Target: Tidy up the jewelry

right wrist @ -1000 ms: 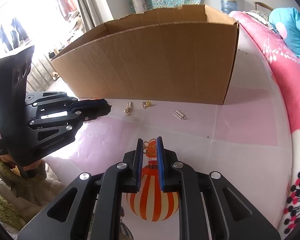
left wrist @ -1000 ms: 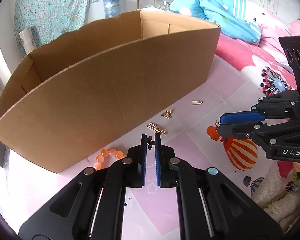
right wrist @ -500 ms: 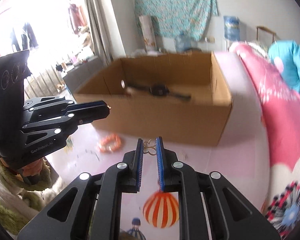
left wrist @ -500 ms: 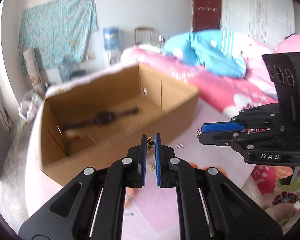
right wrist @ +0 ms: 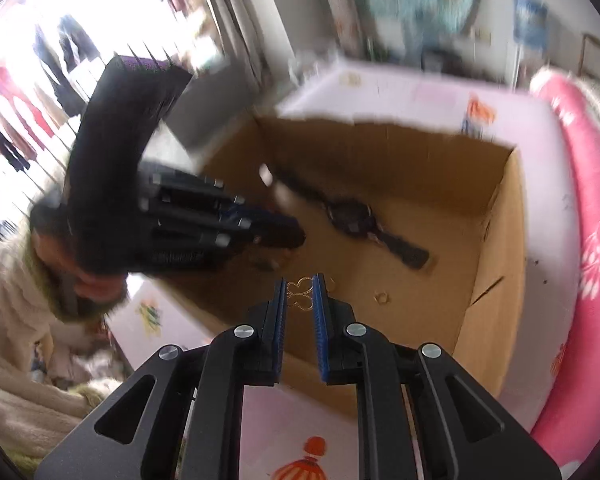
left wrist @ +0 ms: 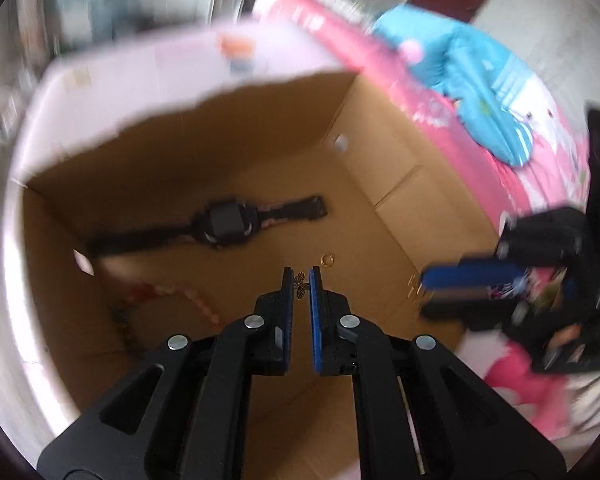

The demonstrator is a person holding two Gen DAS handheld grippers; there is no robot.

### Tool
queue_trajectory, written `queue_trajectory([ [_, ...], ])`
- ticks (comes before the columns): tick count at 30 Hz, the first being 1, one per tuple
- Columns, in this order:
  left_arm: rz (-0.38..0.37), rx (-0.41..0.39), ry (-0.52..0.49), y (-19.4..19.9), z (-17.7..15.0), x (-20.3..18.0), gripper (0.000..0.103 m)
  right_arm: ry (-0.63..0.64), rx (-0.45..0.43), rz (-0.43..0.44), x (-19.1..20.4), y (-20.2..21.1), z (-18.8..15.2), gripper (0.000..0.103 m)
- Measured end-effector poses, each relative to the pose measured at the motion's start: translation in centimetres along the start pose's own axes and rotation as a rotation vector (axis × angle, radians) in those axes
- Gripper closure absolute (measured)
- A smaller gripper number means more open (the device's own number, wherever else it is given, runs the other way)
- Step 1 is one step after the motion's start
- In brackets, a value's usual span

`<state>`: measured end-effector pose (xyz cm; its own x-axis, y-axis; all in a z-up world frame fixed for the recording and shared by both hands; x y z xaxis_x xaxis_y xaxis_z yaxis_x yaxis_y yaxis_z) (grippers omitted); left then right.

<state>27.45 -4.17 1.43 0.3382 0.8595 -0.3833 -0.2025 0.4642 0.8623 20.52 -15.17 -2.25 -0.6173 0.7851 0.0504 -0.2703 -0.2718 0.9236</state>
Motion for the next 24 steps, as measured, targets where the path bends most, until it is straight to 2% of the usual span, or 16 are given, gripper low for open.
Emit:
queue_trajectory([
  [2, -0.012, 0.052, 0.048, -2.0, 1.0, 0.9, 0.096, -0.018, 0.12, 0.006, -0.6, -2.6, 0.6, 0.09],
  [4, 0.025, 0.084, 0.037, -3.5, 1.4, 1.1, 0.096, -0.03, 0.223, 0.024, -1.2, -4.7, 0.8, 0.09],
  [7, 0.049, 0.146, 0.029, -5.3, 1.5, 1.1, 0.096, -0.034, 0.323, 0.021, -1.4, -6.7, 0.3, 0.09],
  [10, 0.067, 0.178, 0.026, -6.3, 1.6, 1.1, 0.096, -0.045, 0.38, 0.019, -1.5, -7.9, -0.1, 0.09],
  [12, 0.086, 0.208, 0.041, -7.0, 1.5, 1.4, 0.096, -0.046, 0.4, 0.003, -1.6, -8.6, -0.1, 0.09],
  [17, 0.122, 0.212, 0.047, -7.0, 1.3, 1.8, 0.096, -0.053, 0.433, -0.015, -1.7, -9.6, -0.6, 0.09],
  [21, 0.131, 0.192, 0.059, -6.6, 1.2, 2.0, 0.096, -0.058, 0.41, -0.018, -1.4, -9.1, -0.6, 0.089],
  [23, 0.129, 0.171, 0.058, -5.9, 1.0, 1.8, 0.092, -0.064, 0.387, -0.024, -1.3, -8.4, -0.5, 0.085],
  [24, 0.13, 0.161, 0.059, -5.5, 1.0, 1.8, 0.084, -0.071, 0.369, -0.026, -1.2, -7.8, -0.4, 0.081],
])
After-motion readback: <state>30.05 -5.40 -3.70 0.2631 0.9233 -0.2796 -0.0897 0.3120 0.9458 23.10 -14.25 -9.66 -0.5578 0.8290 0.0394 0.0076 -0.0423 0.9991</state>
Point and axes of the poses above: each gripper's, at about its wrist camera, not at the fingertips, and y roughly against the way its jaws point, x to its left, z to its top, the point moved 2 cm from there along -y, roughly the way its jaws point, and after that the axes turned 4 degrees about y, right-handed, at the moved point
